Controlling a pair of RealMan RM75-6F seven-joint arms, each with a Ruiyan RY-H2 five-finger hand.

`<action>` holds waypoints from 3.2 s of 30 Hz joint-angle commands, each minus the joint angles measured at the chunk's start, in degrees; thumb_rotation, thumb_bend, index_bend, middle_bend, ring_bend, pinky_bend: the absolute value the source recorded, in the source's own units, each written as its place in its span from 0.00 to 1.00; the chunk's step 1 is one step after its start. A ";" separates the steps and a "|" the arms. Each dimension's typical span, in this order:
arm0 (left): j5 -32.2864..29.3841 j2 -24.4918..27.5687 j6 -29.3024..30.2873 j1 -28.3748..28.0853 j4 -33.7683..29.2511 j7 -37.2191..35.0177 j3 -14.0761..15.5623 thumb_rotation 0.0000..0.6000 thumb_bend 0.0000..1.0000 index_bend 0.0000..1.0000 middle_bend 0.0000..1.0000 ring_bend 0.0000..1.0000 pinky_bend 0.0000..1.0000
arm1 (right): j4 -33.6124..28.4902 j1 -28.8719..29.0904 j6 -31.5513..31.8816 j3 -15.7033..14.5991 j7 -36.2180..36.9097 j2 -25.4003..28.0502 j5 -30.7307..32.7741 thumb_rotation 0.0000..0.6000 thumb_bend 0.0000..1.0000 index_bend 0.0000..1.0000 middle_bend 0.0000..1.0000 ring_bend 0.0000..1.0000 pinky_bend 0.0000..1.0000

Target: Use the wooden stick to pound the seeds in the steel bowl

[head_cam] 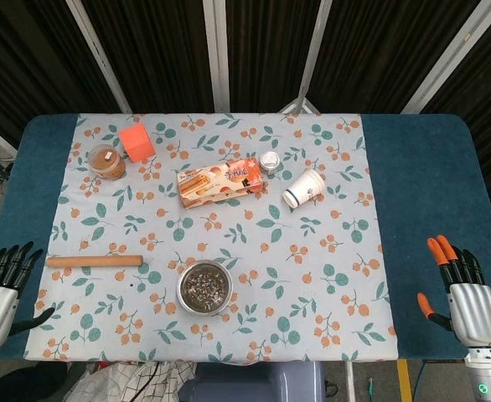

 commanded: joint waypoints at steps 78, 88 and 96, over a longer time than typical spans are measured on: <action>-37.02 -22.84 -30.19 -25.58 5.07 33.87 -9.42 1.00 0.37 0.41 0.48 0.36 0.45 | -1.84 0.47 -3.30 0.57 2.96 1.29 3.78 1.00 0.37 0.00 0.00 0.00 0.00; -37.21 -23.13 -29.68 -26.06 5.27 33.56 -8.66 1.00 0.43 0.47 0.56 0.43 0.52 | -1.93 0.49 -3.41 0.58 2.75 1.27 3.92 1.00 0.37 0.00 0.00 0.00 0.00; -35.60 -23.73 -28.91 -26.32 5.85 31.78 -8.02 1.00 0.64 0.63 0.72 0.57 0.65 | -2.04 0.47 -3.43 0.65 2.67 1.27 4.13 1.00 0.37 0.00 0.00 0.00 0.00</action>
